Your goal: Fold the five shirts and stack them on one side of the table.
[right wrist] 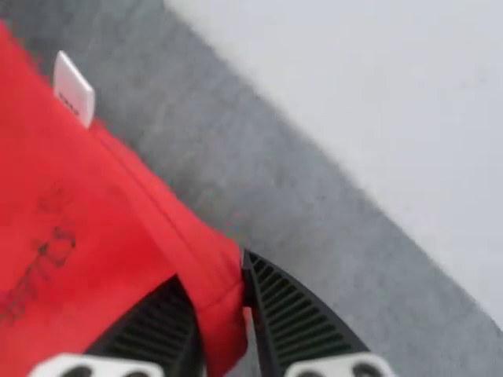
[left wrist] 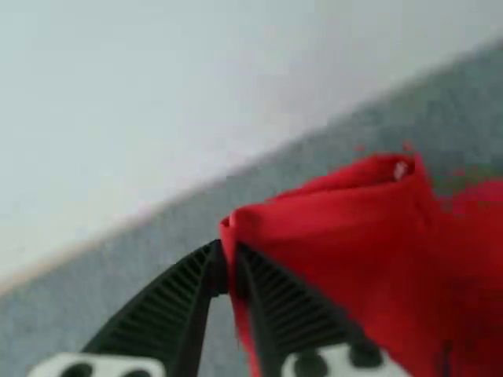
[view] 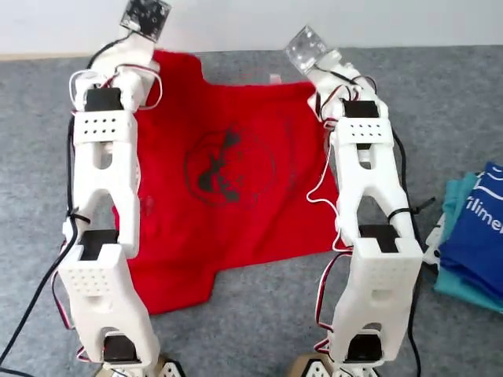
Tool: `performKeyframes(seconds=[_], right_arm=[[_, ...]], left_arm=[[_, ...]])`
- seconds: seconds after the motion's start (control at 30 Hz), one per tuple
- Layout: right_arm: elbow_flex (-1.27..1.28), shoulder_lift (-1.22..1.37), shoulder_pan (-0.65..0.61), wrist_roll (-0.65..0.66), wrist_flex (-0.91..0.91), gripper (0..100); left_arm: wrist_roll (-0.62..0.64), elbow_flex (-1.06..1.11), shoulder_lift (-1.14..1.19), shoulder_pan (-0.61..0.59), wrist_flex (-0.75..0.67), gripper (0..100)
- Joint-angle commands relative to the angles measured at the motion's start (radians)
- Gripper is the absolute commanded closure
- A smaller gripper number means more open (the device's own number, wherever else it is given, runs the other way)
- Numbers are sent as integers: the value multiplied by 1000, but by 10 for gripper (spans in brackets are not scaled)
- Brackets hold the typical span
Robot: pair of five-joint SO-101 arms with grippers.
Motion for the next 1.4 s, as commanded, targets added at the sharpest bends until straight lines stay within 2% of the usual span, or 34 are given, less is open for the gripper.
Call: performKeyframes(seconds=[0.0, 0.17, 0.37, 0.47, 0.63, 0.83, 0.97, 1.17, 1.37], right_arm=[[-60, -61, 15, 18, 107, 988], [-60, -105, 8, 20, 274, 988], [-60, -133, 13, 64, 437, 988], [-60, -153, 13, 86, 526, 988], [-60, -173, 24, 140, 653, 988], [-60, -168, 54, 178, 766, 988], [-60, -170, 77, 178, 785, 988], [-60, -174, 81, 227, 874, 988], [-60, -173, 77, 252, 920, 988]], left_arm=[[-54, -47, -94, 12, 250, 998], [-147, -47, -127, 20, 508, 998], [-278, -47, -167, 18, 755, 998], [-298, -45, -204, 20, 842, 998], [-298, 35, -322, 2, 847, 998], [-390, 332, -526, 5, 847, 998], [-417, 490, -655, 5, 845, 998], [-420, 631, -799, 0, 847, 998], [-476, 769, -914, 5, 845, 998]])
